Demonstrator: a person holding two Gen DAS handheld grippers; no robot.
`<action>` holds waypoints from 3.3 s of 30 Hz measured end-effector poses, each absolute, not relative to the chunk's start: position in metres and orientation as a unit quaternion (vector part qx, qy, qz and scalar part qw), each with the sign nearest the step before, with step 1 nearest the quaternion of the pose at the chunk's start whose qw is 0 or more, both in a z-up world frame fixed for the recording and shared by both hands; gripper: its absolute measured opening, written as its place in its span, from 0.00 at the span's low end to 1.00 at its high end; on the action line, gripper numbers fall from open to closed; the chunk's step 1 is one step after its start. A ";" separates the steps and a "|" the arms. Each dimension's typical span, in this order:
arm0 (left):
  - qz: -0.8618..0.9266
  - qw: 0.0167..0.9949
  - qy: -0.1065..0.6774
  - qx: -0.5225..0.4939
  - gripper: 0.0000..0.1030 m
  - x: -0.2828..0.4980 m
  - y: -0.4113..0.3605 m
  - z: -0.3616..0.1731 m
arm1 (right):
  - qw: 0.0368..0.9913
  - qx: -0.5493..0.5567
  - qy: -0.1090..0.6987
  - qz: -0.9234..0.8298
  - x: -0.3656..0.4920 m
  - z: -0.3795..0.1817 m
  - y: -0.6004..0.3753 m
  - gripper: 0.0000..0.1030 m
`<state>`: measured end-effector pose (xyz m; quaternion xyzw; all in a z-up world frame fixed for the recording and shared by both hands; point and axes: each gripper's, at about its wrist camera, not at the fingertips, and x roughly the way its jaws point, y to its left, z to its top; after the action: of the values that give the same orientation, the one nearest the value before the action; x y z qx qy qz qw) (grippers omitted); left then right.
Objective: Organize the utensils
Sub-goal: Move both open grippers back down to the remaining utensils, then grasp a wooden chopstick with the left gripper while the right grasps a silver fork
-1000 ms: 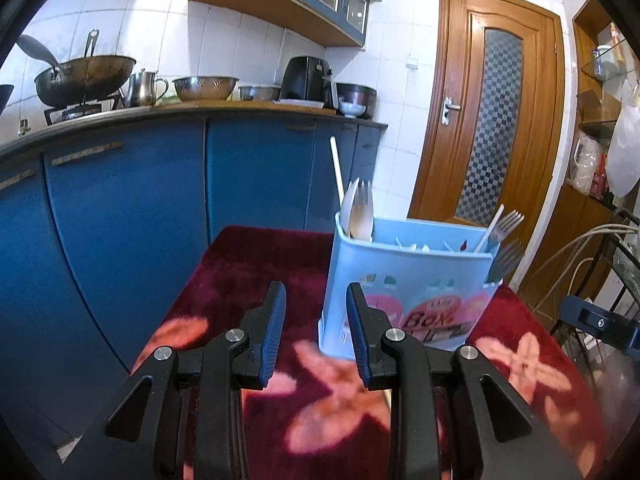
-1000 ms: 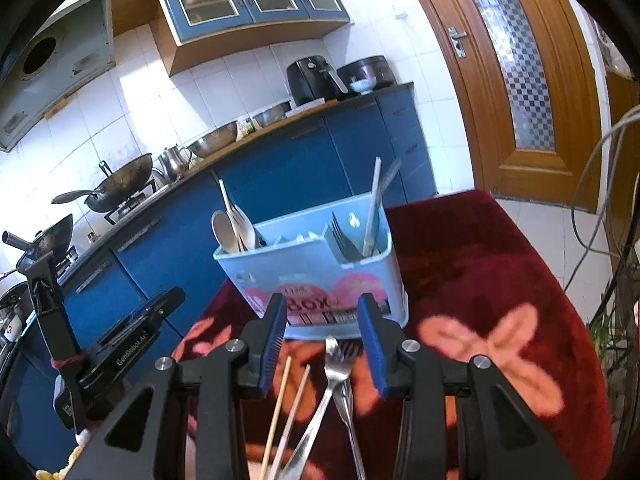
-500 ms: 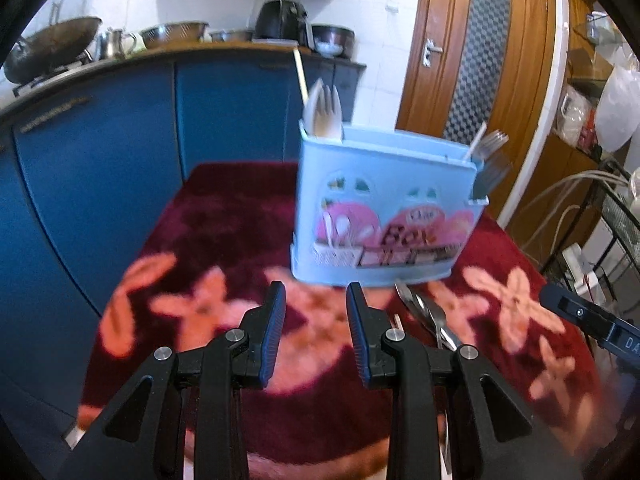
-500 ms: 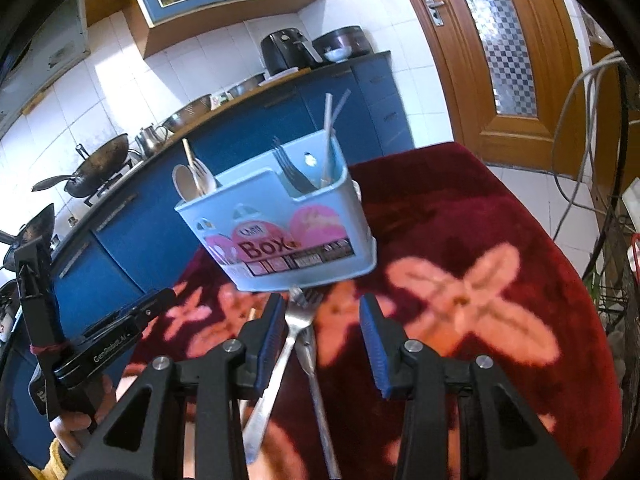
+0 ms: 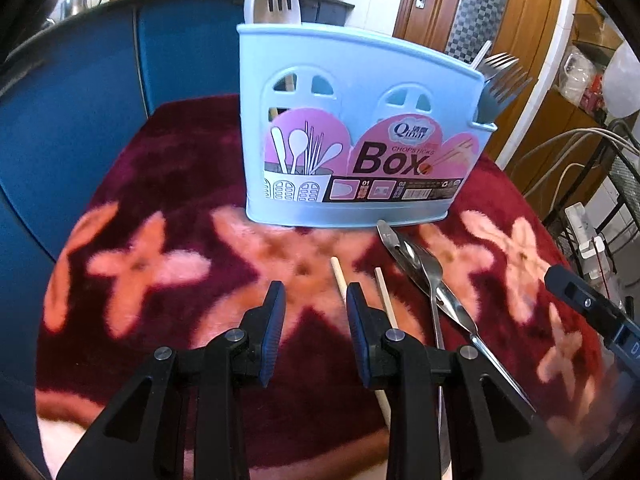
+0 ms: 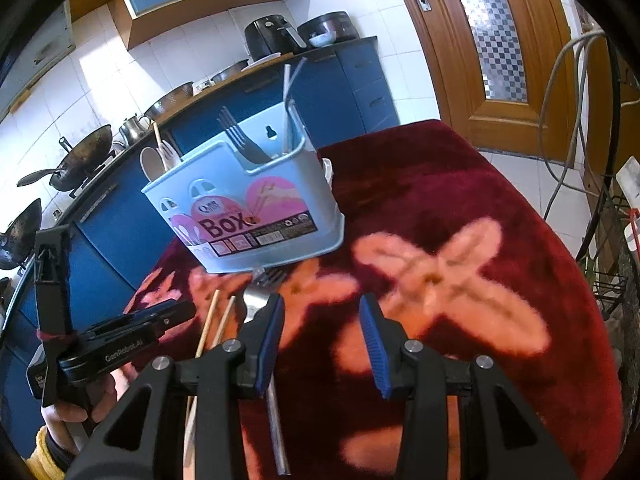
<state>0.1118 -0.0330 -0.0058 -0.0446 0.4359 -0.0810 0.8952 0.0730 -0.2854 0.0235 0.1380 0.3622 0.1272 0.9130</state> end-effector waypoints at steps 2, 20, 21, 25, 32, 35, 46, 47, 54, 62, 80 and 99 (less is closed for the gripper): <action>-0.085 0.891 0.444 -0.047 0.31 0.115 -0.035 -0.009 | 0.912 0.139 0.365 0.126 0.075 0.020 -0.289 0.41; -0.060 0.871 0.488 -0.008 0.30 0.135 -0.061 -0.026 | 0.902 0.147 0.379 0.147 0.080 0.006 -0.310 0.41; -0.058 0.870 0.490 -0.006 0.30 0.135 -0.062 -0.026 | 0.901 0.148 0.379 0.150 0.080 0.006 -0.310 0.41; -0.050 0.867 0.495 0.000 0.30 0.138 -0.065 -0.027 | 0.899 0.149 0.380 0.160 0.081 0.004 -0.310 0.41; -0.048 0.869 0.492 0.010 0.25 0.137 -0.070 -0.027 | 0.895 0.154 0.385 0.164 0.084 0.001 -0.311 0.41; -0.055 0.869 0.491 0.008 0.15 0.137 -0.069 -0.025 | 0.895 0.157 0.385 0.160 0.081 0.001 -0.312 0.41; -0.083 0.869 0.486 -0.041 0.02 0.134 -0.052 -0.018 | 0.901 0.154 0.379 0.143 0.074 0.010 -0.307 0.41; -0.085 0.870 0.483 -0.044 0.02 0.133 -0.050 -0.018 | 0.902 0.153 0.379 0.142 0.073 0.011 -0.305 0.41; -0.096 0.879 0.459 -0.084 0.02 0.121 -0.026 -0.001 | 0.902 0.151 0.377 0.144 0.071 0.018 -0.293 0.41; -0.088 0.899 0.416 -0.105 0.02 0.114 0.000 0.024 | 0.896 0.146 0.386 0.162 0.078 0.024 -0.269 0.41; -0.070 0.921 0.364 -0.119 0.02 0.112 0.026 0.035 | 0.874 0.056 0.452 0.170 0.132 0.013 -0.187 0.41; -0.077 0.919 0.362 -0.133 0.02 0.113 0.033 0.027 | 0.865 0.085 0.472 0.148 0.145 -0.004 -0.201 0.28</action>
<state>0.1131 0.0329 0.0272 -0.1329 0.3625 -0.0769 0.9193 0.1449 -0.2012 -0.0036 0.0850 0.4724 0.1485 0.8646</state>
